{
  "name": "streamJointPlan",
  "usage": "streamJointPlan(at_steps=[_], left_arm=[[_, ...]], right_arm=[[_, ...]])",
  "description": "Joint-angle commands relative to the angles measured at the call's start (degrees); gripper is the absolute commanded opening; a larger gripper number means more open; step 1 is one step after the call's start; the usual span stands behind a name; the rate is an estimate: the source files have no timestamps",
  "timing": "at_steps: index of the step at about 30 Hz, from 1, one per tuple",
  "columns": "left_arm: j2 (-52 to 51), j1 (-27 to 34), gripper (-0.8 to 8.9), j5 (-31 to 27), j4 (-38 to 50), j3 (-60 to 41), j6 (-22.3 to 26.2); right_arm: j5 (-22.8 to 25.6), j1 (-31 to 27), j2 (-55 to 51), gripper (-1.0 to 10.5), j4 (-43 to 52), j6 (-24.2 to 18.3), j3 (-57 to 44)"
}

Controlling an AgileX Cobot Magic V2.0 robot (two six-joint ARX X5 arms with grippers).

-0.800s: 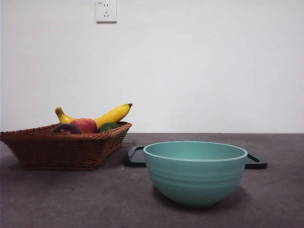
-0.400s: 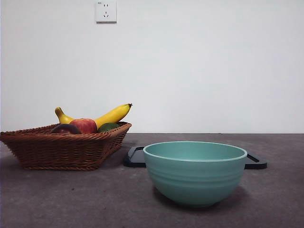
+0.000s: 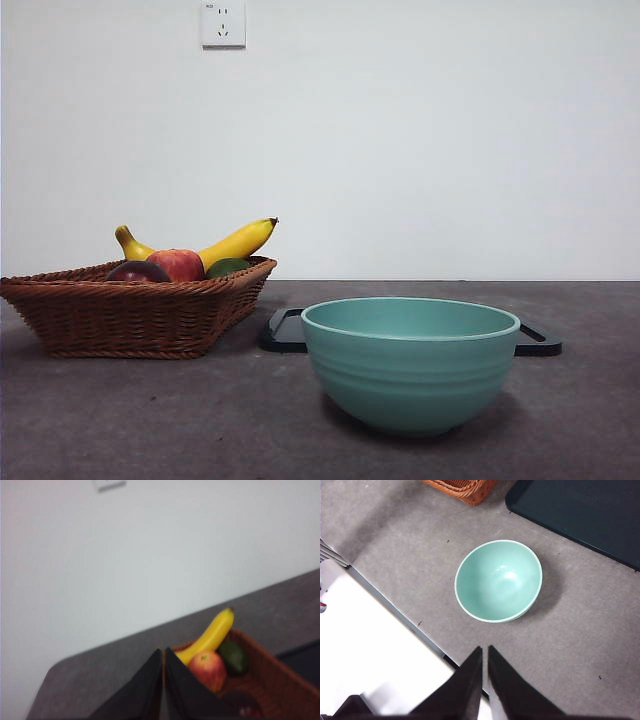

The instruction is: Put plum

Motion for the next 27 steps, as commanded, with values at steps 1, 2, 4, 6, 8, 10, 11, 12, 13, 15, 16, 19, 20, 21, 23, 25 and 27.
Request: streamJointPlan(at_steps=[1,2,4,6,8,10,11,12,13,15,16,19,20,21,23,25,27], left_arm=[[-3.3,0.3,0.07,-1.9,1.6,-5.1,-1.8],[-4.4,0.3,0.07,-2.8,1.6,-6.6,-2.3],[-6.8,0.5,0.07,-4.5,1.5,-10.0,-3.3],[-8.5,0.6,0.07,-5.4,1.5,-12.3,-4.1],[-10.3,0.7,0.07,-6.5,1.3,-14.4,-4.7],[-11.8,0.8,0.07,-6.6,0.4,-16.0,-4.7],[-12.3,0.9,0.07,-6.6,0.2,-16.5,-4.9],[-12.7,1.0,0.07,-6.6,0.2,-17.2,-5.1],[-13.3,1.2,0.07,-6.6,0.2,-17.9,-5.4],[-13.9,1.3,0.07,-6.6,-0.3,-18.8,-5.9],[-14.3,1.3,0.07,-6.7,-0.9,-19.2,-5.9],[-14.3,1.4,0.07,-6.7,-2.0,-20.1,-5.9],[-14.3,1.4,0.07,-6.7,-2.5,-20.3,-5.9],[-14.3,1.4,0.07,-6.7,-2.8,-20.5,-6.0],[-14.3,1.4,0.07,-6.7,-4.7,-20.7,-6.0],[-14.3,1.4,0.07,-6.7,-6.4,-20.7,-6.0],[-14.3,1.4,0.07,-6.7,-8.2,-20.7,-6.0]], right_arm=[[-0.1,0.3,0.3,0.1,0.4,-0.5,0.9],[-0.1,0.3,0.3,0.1,0.4,-0.5,0.9],[-0.1,0.3,0.3,0.1,0.4,-0.5,0.9],[-0.1,0.3,0.3,0.1,0.4,-0.5,0.9],[0.0,0.3,0.3,0.1,0.4,-0.5,0.9],[-0.1,0.3,0.3,0.1,0.4,-0.5,0.9],[-0.1,0.3,0.3,0.1,0.4,-0.5,0.9],[-0.1,0.3,0.3,0.1,0.4,-0.5,0.9],[0.0,0.3,0.3,0.1,0.4,-0.5,0.9],[-0.1,0.3,0.3,0.1,0.4,-0.5,0.9],[0.0,0.3,0.3,0.1,0.4,-0.5,0.9],[-0.1,0.3,0.3,0.1,0.4,-0.5,0.9],[-0.1,0.3,0.3,0.1,0.4,-0.5,0.9],[-0.1,0.3,0.3,0.1,0.4,-0.5,0.9],[-0.1,0.3,0.3,0.1,0.4,-0.5,0.9],[0.0,0.3,0.3,0.1,0.4,-0.5,0.9],[-0.1,0.3,0.3,0.1,0.4,-0.5,0.9]])
